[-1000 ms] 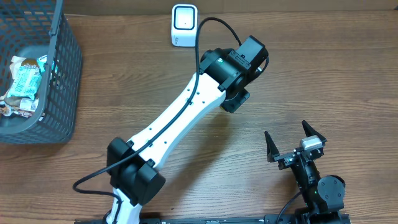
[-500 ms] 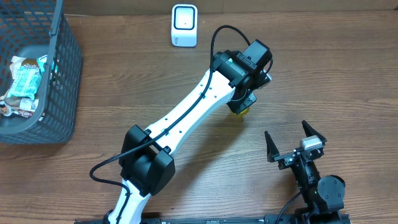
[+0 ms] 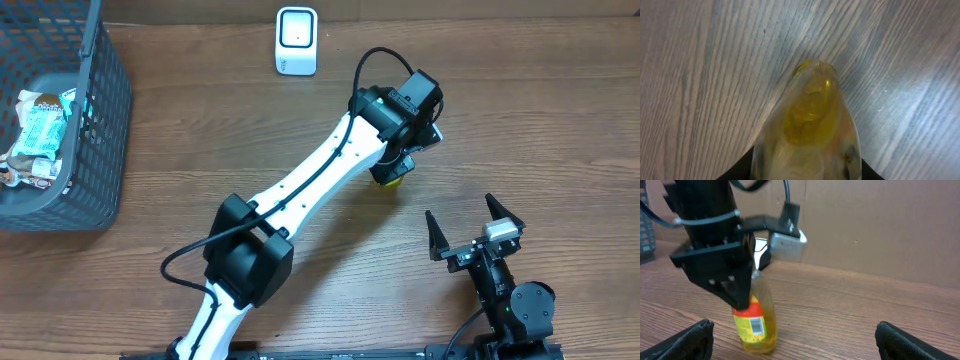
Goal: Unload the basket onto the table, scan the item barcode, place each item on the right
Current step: 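Carry the bottle with the left gripper toward the white scanner, then lower the bottle upright onto the table and open the left gripper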
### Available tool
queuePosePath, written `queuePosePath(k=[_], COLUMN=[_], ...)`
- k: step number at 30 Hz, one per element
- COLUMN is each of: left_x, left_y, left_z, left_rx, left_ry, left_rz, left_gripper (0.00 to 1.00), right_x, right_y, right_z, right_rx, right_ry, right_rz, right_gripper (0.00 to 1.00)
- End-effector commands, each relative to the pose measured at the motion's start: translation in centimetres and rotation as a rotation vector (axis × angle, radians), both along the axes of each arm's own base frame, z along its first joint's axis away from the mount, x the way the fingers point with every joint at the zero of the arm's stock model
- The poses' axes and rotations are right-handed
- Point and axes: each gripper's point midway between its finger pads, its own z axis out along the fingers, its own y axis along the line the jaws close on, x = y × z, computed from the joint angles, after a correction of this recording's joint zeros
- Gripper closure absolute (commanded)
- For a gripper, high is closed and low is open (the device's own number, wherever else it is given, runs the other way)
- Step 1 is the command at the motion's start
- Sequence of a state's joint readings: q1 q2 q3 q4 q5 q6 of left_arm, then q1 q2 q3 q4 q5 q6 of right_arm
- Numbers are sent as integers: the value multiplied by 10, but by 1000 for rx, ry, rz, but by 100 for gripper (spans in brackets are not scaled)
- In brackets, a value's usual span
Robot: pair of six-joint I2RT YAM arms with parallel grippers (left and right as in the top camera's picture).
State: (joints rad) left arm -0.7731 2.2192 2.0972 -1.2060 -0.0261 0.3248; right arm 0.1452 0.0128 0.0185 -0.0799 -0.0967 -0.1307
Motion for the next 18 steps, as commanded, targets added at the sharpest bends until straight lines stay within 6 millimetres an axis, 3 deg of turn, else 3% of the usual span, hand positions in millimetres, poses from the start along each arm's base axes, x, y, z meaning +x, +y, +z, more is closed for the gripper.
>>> queuePosePath(k=[1,9,14,18], left_x=[5,12,23,24], left_y=[-2,-7,2,2], left_z=[-1,0,2,2], left_rx=[21,-28,-13,-16], left_ry=[-33,-38,-85,-92], left_rz=[-33,115,264,268], left_gripper=[74,74,73,73], right_x=[0,0,0,0], right_y=[-2,-2,-2,-2], right_z=[-2,-2,-2,-2], right_rx=[2,2,2,2], right_ry=[-2,-2,-2,-2], right_rz=[-9,-9,-9,-9], right_gripper=[0,0,0,0])
